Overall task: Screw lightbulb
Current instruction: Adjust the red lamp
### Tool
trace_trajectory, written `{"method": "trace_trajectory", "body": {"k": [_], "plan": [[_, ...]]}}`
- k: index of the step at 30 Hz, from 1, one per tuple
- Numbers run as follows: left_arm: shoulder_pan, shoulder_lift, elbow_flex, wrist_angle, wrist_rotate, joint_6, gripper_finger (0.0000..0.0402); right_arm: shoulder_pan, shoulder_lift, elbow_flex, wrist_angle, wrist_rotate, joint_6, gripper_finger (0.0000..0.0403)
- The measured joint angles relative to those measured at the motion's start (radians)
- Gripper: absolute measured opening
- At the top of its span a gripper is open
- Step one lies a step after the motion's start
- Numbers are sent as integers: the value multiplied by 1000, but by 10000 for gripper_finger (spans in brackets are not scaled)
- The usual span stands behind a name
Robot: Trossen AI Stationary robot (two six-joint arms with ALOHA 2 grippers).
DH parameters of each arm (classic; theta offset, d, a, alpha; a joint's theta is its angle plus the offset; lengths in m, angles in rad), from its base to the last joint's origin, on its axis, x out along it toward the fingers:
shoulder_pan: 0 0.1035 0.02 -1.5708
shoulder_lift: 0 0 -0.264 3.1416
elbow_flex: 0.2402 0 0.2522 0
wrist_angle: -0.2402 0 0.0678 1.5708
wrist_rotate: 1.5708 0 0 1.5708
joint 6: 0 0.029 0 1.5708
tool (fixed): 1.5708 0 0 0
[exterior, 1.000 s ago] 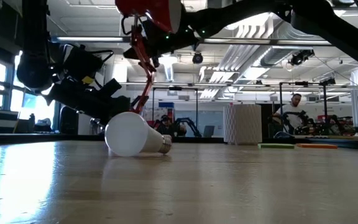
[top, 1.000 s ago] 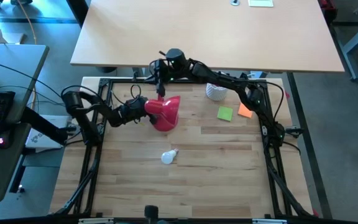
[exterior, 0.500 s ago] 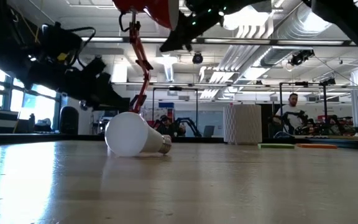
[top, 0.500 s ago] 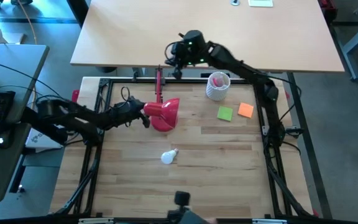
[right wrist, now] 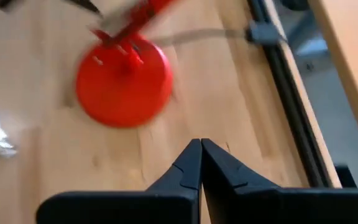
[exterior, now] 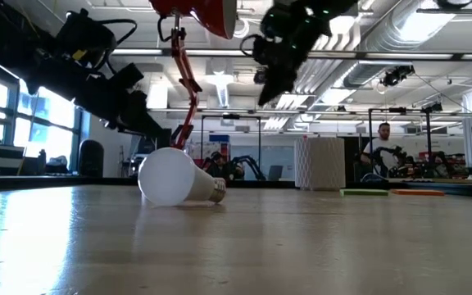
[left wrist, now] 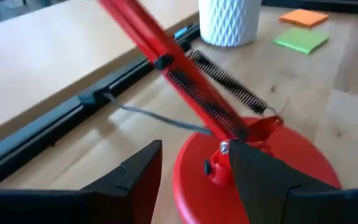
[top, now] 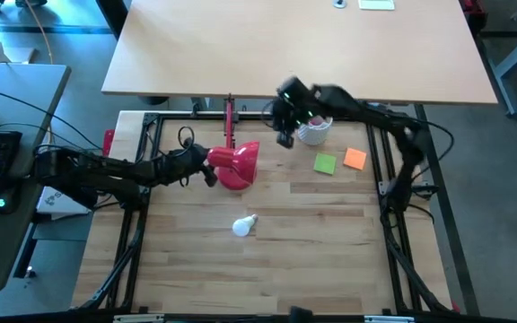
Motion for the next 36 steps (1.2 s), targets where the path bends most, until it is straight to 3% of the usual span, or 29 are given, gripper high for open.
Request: {"method": "trace_trajectory", "body": {"k": [6,10,14,20,28,36], "plan": [[118,59,-2,136,100,5,184,73,-257,-456,376,141,168,0],[229,117,13,278,223,-23,192,116,-343,-623,573,146,282,0],[306,189,67,316,350,-33,197,125,-329,-740,848,146,332,0],[369,307,165,323,517,-12,197,107,-189,-768,1114,123,378,23],[410,407,253,319,646,-53,197,106,-59,-719,1146,96,389,78],[415,532,307,349,855,-29,197,117,-72,-717,1159,94,371,84]]}}
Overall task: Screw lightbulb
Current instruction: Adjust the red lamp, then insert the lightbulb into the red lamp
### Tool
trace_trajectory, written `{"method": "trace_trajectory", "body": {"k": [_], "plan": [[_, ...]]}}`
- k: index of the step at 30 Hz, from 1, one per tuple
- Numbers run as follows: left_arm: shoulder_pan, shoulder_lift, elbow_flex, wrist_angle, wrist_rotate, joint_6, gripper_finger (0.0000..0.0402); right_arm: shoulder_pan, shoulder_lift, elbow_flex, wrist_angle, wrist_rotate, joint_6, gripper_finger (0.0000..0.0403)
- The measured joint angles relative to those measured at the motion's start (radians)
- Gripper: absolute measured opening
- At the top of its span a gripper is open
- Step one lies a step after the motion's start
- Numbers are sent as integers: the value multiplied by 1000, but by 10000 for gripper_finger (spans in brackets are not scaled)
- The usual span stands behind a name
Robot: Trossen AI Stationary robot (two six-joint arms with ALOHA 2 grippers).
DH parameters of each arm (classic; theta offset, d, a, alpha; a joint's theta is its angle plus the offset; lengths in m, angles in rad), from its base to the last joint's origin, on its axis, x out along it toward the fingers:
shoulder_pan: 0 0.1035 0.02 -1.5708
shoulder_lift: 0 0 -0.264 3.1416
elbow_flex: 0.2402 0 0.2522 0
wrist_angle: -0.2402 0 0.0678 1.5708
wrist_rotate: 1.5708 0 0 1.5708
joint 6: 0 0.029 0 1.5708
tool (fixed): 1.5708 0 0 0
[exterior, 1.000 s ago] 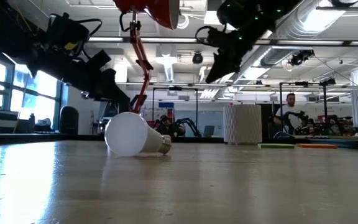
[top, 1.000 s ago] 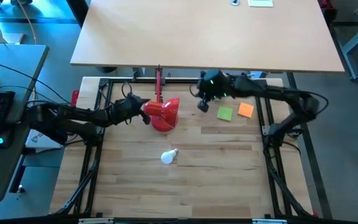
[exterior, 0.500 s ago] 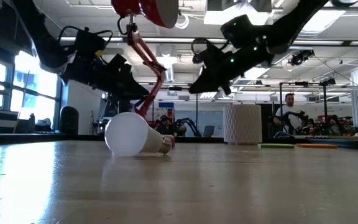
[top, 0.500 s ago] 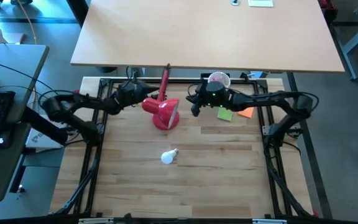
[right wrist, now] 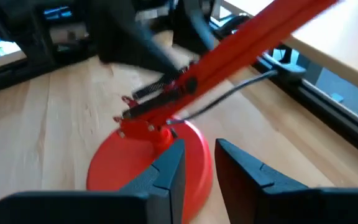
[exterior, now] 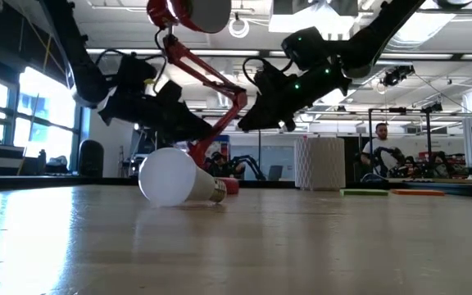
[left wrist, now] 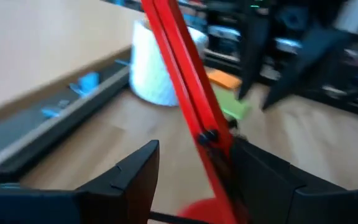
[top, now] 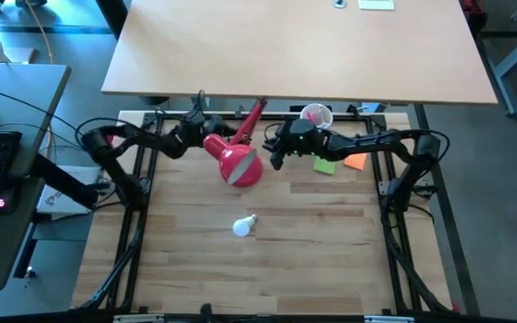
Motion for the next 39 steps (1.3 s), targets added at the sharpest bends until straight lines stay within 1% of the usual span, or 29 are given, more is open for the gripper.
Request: {"method": "trace_trajectory", "body": {"k": [4,8,12,15,17,19,22,24,28,31,35,39], "plan": [[-6,80,12,93,101,-41,197,17,-10,0,-11,-1,-15,84],[-14,122,19,139,128,-44,197,46,-44,0,-59,14,-61,84],[-12,120,6,137,138,-27,197,77,-87,0,-122,90,-93,84],[14,80,-19,122,146,-22,197,92,-115,0,-178,134,-105,84],[32,35,-36,78,149,-10,197,103,-128,0,-214,157,-111,84],[46,-23,-49,-4,141,16,197,115,-132,0,-229,168,-115,84],[48,-121,-66,-185,84,75,197,144,-133,-8,-230,163,-150,84],[28,-192,-68,-309,42,112,197,169,-134,-15,-233,162,-166,84],[-58,-338,-83,-547,-65,130,197,231,-134,-17,-247,125,-185,84],[-172,-421,-98,-649,-143,76,193,279,-134,-17,-261,64,-184,84],[-369,-455,-106,-715,-208,-42,183,343,-134,-17,-346,1,-178,84],[-550,-440,-106,-737,-236,-157,177,407,-124,-18,-398,-2,-105,84]]}}
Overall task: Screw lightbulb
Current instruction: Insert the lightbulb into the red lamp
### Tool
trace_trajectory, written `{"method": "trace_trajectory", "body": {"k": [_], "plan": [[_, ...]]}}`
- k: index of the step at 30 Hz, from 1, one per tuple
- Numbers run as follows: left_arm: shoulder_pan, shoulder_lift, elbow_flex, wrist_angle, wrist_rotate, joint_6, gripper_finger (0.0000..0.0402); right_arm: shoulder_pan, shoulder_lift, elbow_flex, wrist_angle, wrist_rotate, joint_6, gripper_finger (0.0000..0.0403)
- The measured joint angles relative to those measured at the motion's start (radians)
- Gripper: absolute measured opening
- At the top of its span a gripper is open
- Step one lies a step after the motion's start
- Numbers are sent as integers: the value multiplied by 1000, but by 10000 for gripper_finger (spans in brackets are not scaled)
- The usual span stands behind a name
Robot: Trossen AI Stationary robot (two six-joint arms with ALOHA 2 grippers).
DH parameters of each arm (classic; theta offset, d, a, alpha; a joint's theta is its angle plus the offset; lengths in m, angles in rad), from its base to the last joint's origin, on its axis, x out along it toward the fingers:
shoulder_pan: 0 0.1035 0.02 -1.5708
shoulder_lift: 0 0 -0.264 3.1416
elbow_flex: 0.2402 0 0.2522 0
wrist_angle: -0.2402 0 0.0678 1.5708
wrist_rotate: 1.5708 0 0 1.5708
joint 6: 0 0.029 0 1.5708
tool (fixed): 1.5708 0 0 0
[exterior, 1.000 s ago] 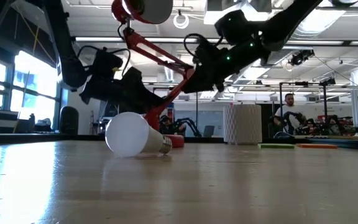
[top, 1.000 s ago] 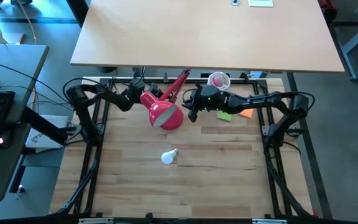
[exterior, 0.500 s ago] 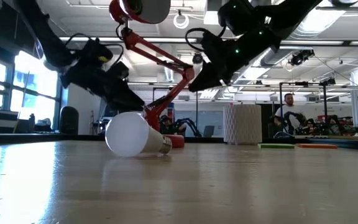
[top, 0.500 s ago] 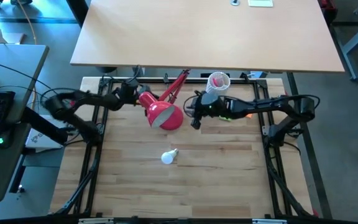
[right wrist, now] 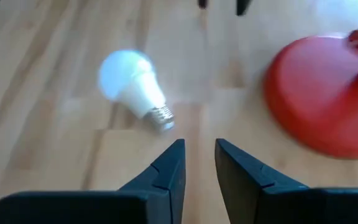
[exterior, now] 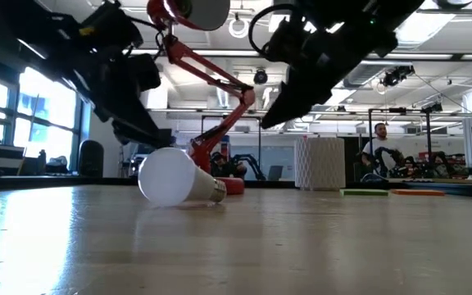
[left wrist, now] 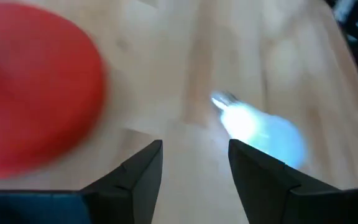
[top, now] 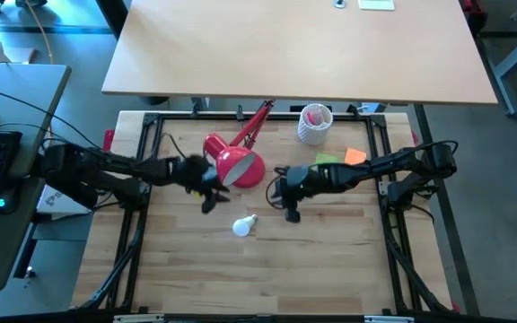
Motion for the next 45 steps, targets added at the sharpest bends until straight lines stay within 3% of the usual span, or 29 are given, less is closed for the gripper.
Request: {"method": "trace_trajectory", "body": {"k": [3,7,14,19,24,29,33,39,45], "plan": [[-97,14,0,-13,-55,-80,176,55,24,0,5,19,51,84],[-194,34,1,-32,-122,-160,176,140,51,0,-14,124,111,84],[-361,108,1,-25,-300,-326,176,278,61,0,-189,292,256,84],[-447,231,1,139,-456,-457,176,366,61,0,-327,341,332,84],[-509,391,21,407,-495,-531,176,448,62,0,-534,421,445,84],[-549,546,139,494,-495,-522,176,536,61,-7,-666,564,583,84],[-572,607,260,445,-465,-435,176,604,45,-84,-569,588,603,84],[-586,569,381,199,-484,-346,176,592,-10,-314,-58,490,570,84],[-541,535,378,-54,-534,-400,176,534,3,-412,306,503,602,84]]}}
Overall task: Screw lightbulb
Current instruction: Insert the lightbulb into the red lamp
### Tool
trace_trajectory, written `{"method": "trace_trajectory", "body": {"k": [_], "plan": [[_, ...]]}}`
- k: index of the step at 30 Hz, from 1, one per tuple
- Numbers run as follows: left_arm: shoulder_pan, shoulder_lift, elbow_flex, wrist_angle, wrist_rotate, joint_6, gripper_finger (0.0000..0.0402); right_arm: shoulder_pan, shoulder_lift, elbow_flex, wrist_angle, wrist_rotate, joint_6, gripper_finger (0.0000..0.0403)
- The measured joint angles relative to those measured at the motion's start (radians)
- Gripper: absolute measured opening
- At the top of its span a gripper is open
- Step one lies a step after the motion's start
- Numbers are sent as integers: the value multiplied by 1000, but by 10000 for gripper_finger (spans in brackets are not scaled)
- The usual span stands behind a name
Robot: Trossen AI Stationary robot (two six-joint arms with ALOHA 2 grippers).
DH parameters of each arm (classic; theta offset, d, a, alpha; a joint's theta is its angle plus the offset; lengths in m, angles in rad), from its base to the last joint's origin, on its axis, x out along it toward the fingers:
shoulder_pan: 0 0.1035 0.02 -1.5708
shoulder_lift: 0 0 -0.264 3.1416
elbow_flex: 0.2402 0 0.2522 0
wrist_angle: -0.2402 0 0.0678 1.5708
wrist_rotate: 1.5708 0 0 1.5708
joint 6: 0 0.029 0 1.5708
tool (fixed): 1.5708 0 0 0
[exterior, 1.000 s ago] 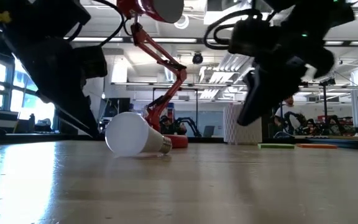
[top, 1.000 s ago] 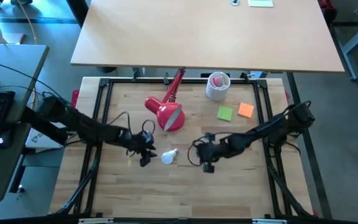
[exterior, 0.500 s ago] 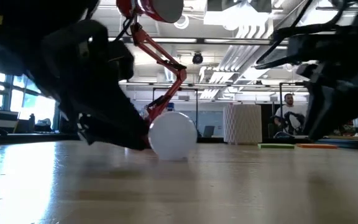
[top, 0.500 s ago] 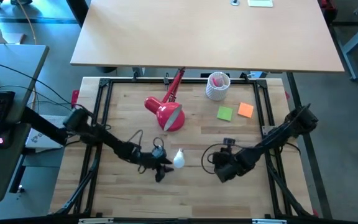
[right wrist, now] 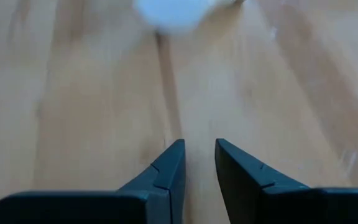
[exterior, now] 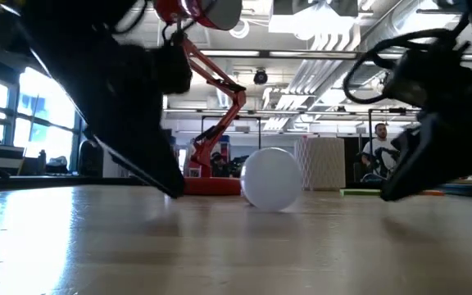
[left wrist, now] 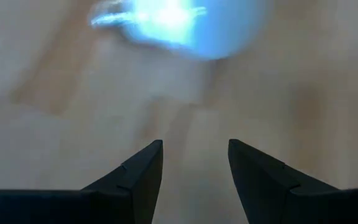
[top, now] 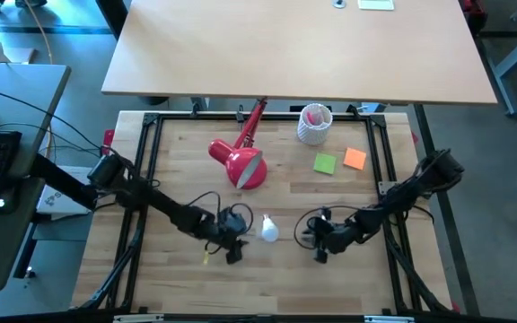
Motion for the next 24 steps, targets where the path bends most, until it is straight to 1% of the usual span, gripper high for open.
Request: {"method": "trace_trajectory", "body": {"k": [3,5,7,10,14,15,17,19,22,24], "plan": [[55,29,-13,34,1,46,176,-36,11,4,56,24,20,85],[84,48,-13,70,-4,135,176,-51,12,16,55,18,3,93],[106,61,-13,118,-1,244,176,-54,12,26,56,6,-8,110],[141,72,-14,177,-7,385,176,-53,12,31,54,-18,-30,151],[193,73,-14,229,-2,495,176,-53,12,33,64,-24,-42,221],[206,74,-15,237,7,517,176,-53,12,33,65,-12,-44,239],[234,75,-14,266,28,553,176,-52,12,33,62,44,-42,266],[256,82,-14,292,49,581,176,-53,12,33,53,108,-31,285],[285,105,-14,352,89,614,176,-64,12,33,52,178,-49,297],[299,126,-14,406,116,628,176,-89,15,34,57,185,-92,298]]}}
